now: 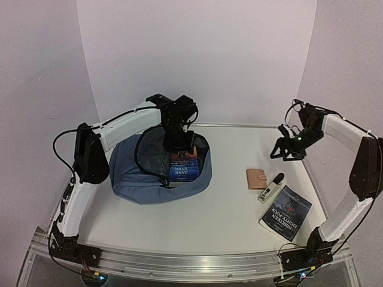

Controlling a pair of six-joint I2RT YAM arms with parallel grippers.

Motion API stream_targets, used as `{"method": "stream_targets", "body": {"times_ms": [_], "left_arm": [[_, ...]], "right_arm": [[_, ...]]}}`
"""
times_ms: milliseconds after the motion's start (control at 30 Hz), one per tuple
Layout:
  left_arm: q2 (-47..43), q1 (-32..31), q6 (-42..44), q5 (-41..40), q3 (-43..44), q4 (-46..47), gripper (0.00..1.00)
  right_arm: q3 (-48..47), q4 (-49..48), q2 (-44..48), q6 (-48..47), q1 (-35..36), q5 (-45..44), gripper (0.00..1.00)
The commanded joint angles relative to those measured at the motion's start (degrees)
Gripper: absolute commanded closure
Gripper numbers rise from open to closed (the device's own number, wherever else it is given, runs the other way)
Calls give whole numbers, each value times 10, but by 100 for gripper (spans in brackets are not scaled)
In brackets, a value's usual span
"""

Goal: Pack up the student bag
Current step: Move the book to the center of the board.

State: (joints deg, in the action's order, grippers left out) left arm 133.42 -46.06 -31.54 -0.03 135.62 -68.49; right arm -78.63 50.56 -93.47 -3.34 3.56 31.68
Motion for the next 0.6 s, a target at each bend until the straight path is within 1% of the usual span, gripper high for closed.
{"method": "stream_targets", "body": {"times_ms": [0, 100, 167, 233, 300, 367, 467, 567], "left_arm": [[-35, -21, 37, 52, -13, 32, 37], [-47, -30, 45, 67, -41, 49, 37], [-59, -32, 47, 72, -65, 64, 36], [-73, -33, 47, 74, -86, 78, 36], [-83, -33, 47, 74, -98, 87, 36], [-89, -33, 47, 71, -103, 89, 36], [-98, -33, 45, 65, -114, 93, 36], [-117, -33, 38, 72, -145, 115, 35]], "right_arm": [[18, 170, 24, -223, -102, -72, 23], [38, 216, 36, -337, -150, -116, 20], [50, 256, 40, -405, -175, -138, 16], [67, 279, 47, -490, -193, -168, 13], [94, 281, 67, -565, -207, -209, 13], [134, 268, 93, -619, -211, -249, 13], [208, 229, 121, -659, -211, -293, 13], [273, 183, 130, -663, -211, -307, 13]]}}
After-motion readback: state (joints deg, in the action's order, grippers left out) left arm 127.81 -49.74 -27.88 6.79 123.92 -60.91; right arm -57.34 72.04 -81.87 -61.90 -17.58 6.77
